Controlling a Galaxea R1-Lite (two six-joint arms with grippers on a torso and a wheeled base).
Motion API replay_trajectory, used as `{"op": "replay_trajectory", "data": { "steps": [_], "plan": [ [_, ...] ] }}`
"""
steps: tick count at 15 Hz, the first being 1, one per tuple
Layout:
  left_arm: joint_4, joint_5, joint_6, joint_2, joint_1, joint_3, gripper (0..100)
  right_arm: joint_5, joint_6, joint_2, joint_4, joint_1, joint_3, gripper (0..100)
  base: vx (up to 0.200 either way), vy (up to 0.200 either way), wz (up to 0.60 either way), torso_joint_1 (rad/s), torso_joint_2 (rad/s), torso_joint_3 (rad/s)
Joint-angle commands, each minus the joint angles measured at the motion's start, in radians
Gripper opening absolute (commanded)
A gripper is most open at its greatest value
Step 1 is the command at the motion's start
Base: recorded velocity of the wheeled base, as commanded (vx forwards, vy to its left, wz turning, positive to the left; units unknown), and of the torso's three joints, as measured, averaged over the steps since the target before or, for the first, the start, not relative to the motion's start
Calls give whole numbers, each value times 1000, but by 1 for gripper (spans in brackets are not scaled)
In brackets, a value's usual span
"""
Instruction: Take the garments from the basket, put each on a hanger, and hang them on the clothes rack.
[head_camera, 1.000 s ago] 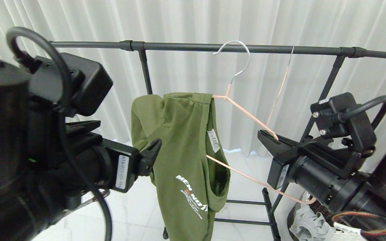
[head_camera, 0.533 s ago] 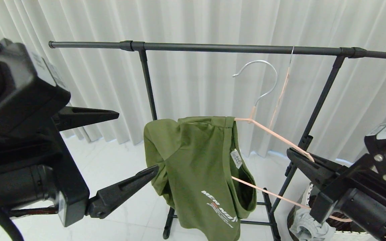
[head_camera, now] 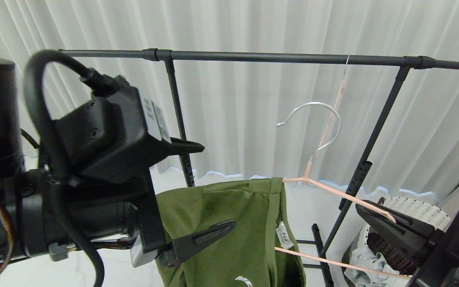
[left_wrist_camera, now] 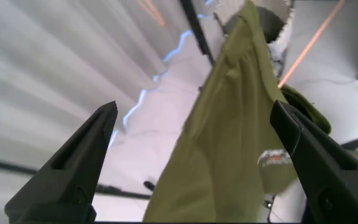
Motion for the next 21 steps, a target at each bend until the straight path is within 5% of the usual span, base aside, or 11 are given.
{"op": "replay_trajectory", "data": {
  "steps": [1,5,13,14,21],
  "plan": [
    [-1,-18,1,54,5,3,100,0,0,0,0,1,0,0,0,0,0,0,0,0],
    [-3,-116,4,83,60,12,100,42,-23,2,0,1,0,0,0,0,0,0,0,0],
    [-51,-127,4,152,78,12,100,63,-36,15,0,-1,-28,0,0,0,0,0,0,0],
    [-60,-127,4,158,83,12,0,63,-36,20,0,-1,-29,0,0,0,0,0,0,0],
    [-69,-124,7,164,88,16,0,63,-31,85,-46,-47,-74,0,0,0,0,0,0,0]
  ]
}}
